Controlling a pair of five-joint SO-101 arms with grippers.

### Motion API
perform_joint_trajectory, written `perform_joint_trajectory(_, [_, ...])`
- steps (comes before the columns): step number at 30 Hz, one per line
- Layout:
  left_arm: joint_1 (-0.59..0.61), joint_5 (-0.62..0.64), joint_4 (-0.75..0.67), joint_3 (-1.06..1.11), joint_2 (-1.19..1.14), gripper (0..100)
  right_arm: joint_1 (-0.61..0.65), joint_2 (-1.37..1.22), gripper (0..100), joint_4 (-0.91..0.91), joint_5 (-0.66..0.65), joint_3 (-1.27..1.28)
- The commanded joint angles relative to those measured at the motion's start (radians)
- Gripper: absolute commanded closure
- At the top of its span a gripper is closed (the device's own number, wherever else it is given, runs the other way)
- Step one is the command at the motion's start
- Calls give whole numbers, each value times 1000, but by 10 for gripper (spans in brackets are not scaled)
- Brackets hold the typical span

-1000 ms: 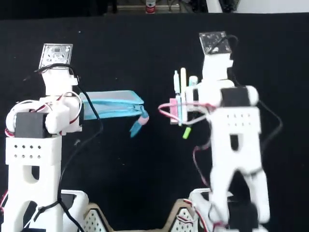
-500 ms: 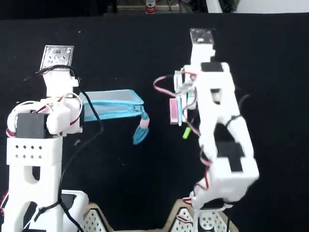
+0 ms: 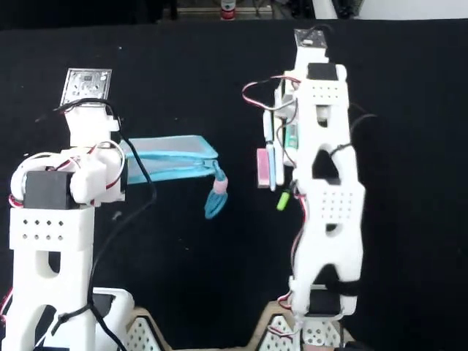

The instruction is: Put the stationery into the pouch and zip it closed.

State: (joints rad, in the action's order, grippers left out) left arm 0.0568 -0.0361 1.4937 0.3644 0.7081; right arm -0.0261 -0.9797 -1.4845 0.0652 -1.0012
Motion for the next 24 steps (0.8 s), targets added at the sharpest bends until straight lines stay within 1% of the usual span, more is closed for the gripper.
perform_joint_trajectory(1, [-4, 12, -11, 15, -2, 970, -21, -97, 861, -81, 11, -272])
perform_joint_trajectory(6, [-4, 14, -11, 15, -2, 970, -20, -272, 862, -160, 11, -483])
perform_joint_trajectory(10, [-4, 14, -9, 15, -2, 970, -21, -366, 869, -167, 9, -556])
perform_joint_trajectory(11, [-4, 14, -9, 15, -2, 970, -21, -377, 890, -183, 9, -572])
perform_joint_trajectory(13, [-4, 14, -11, 16, -2, 970, -21, -375, 988, -219, 5, -604])
perform_joint_trajectory(15, [-4, 14, -11, 18, -2, 970, -23, -360, 972, -261, 5, -662])
perform_joint_trajectory(16, [-4, 14, -11, 18, -2, 970, -23, -346, 988, -272, 3, -677])
perform_joint_trajectory(20, [-4, 14, -11, 19, -2, 970, -29, -228, 988, -282, 3, -615])
perform_joint_trajectory(24, [-4, 14, -11, 19, -2, 970, -64, -79, 988, -284, 3, -456])
